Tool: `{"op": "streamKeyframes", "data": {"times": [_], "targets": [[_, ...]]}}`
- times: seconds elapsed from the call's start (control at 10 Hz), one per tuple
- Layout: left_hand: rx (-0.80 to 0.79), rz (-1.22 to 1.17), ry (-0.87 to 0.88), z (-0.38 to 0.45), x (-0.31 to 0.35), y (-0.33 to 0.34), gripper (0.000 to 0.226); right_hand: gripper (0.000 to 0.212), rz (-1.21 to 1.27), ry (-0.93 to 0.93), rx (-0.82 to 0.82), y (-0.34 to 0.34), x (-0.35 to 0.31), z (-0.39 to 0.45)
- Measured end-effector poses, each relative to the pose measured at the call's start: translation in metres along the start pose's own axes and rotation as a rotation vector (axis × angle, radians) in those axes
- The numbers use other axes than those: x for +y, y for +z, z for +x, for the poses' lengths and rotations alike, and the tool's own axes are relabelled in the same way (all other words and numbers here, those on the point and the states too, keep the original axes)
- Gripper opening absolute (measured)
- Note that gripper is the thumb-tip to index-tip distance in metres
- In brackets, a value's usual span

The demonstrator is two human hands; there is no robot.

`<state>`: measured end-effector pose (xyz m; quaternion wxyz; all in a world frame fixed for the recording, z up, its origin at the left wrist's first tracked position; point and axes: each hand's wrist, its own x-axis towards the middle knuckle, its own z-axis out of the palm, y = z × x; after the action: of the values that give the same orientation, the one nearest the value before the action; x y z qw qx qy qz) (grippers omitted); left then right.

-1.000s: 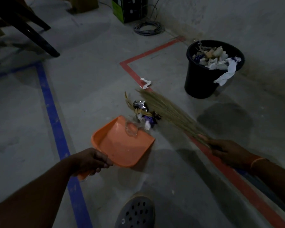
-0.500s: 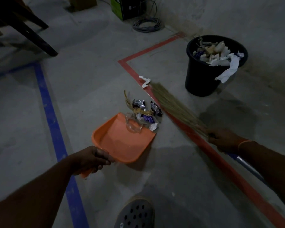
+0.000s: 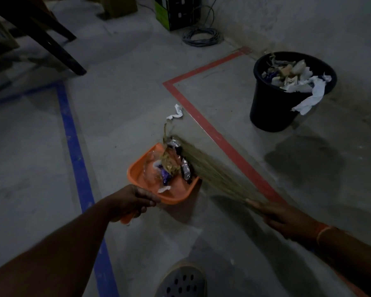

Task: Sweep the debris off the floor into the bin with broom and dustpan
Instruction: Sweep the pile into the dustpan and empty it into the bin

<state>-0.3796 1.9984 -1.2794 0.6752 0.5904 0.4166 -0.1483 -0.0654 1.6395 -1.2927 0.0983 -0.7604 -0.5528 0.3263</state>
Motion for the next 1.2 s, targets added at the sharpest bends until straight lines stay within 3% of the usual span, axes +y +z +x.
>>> {"op": "streamKeyframes", "data": {"times": [0.2, 0.4, 0.6, 0.8, 1.2], "targets": [[0.008, -0.032, 0.023, -0.003, -0.006, -0.001, 0.023, 0.072, -0.035, -0.049, 0.127, 0.021, 0.001, -0.011], [0.069, -0.056, 0.022, -0.008, -0.009, -0.004, 0.022, 0.056, -0.038, 0.018, 0.119, 0.004, -0.009, -0.014], [0.13, -0.101, 0.035, -0.005, -0.01, -0.01, 0.02, 0.062, -0.105, -0.029, 0.166, -0.026, -0.015, -0.008], [0.16, -0.098, 0.06, -0.002, -0.007, -0.007, 0.02, 0.058, -0.146, -0.077, 0.123, -0.024, -0.003, -0.006], [0.177, -0.082, 0.095, 0.0, -0.007, -0.008, 0.021, 0.064, -0.186, -0.115, 0.19, -0.009, -0.01, 0.003]]}}
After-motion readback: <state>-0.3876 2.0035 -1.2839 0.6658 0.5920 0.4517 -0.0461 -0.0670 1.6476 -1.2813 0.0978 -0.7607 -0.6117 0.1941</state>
